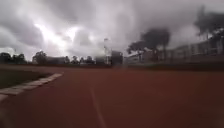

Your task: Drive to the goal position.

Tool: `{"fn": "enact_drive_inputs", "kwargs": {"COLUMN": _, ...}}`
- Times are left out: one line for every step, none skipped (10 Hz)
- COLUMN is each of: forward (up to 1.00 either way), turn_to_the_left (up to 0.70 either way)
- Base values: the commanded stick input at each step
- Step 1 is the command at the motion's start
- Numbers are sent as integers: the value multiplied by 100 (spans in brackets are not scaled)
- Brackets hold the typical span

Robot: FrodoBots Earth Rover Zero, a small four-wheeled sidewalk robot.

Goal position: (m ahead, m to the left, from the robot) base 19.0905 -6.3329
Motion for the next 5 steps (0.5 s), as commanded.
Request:
{"fn": "enact_drive_inputs", "kwargs": {"forward": 70, "turn_to_the_left": 0}}
{"fn": "enact_drive_inputs", "kwargs": {"forward": 70, "turn_to_the_left": 0}}
{"fn": "enact_drive_inputs", "kwargs": {"forward": 70, "turn_to_the_left": 0}}
{"fn": "enact_drive_inputs", "kwargs": {"forward": 70, "turn_to_the_left": 0}}
{"fn": "enact_drive_inputs", "kwargs": {"forward": 70, "turn_to_the_left": 0}}
